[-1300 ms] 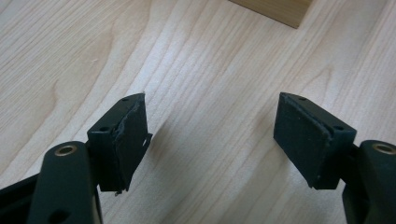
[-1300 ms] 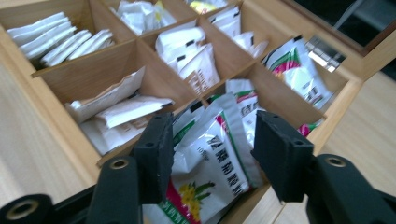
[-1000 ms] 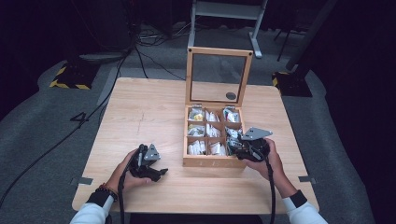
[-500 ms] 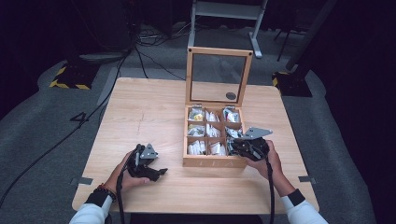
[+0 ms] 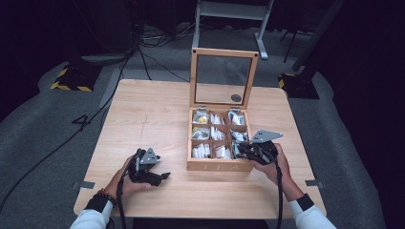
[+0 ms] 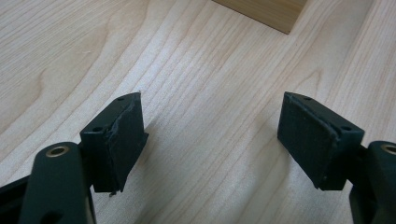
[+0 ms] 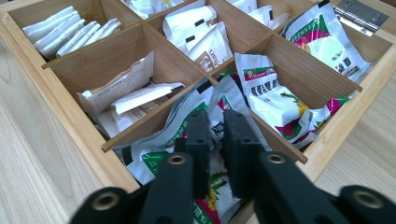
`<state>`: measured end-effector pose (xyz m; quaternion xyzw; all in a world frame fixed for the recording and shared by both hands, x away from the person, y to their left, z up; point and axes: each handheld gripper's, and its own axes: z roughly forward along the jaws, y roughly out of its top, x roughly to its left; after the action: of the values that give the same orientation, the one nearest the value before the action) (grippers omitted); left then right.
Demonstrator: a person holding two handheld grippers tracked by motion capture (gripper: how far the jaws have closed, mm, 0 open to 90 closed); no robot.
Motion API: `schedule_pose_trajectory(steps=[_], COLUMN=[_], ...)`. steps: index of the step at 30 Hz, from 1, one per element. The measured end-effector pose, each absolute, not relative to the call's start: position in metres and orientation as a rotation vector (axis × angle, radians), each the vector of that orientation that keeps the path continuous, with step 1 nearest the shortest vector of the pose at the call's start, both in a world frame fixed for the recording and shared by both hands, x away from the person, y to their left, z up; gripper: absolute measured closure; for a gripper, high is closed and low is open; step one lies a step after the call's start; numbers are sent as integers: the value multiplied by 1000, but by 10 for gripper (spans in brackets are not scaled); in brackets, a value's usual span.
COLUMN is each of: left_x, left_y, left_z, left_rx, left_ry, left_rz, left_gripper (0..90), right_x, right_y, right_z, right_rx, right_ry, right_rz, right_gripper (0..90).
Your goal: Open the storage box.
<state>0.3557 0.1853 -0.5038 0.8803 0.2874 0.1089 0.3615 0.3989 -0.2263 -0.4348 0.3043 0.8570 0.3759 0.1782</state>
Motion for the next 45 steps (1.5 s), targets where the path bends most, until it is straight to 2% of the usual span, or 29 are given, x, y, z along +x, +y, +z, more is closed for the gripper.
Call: schedule_pose_trajectory(steps=[7,9,15,20,24,29,45], left_x=[355,355,355,356,355,355,356], left_y=[185,185,185,185,185,185,185], left_z=[-504,-504,-504,-504,-504,-504,-504], left_rx=[2267,2267,2267,2267,2267,2267,2269], left_ry=[743,743,742,742,744,743,736], left_rz=[282,281,281,281,282,281,280], left_gripper=[233,233,233,233,233,234,229], right_x=[394,393,395,392,391,390,388], right_y=[-222,-222,-214,-207,-203,-203,-221], right_z=[-430,-429,-436,-439,-441,-442,-432], right_rx=[869,872,867,872,899,911,853], right_ry=[2380,2373,2394,2380,2350,2327,2330], right_rz=[1101,1107,1049,942,914,915,1065], right_gripper=[690,689,766,750,781,900,900])
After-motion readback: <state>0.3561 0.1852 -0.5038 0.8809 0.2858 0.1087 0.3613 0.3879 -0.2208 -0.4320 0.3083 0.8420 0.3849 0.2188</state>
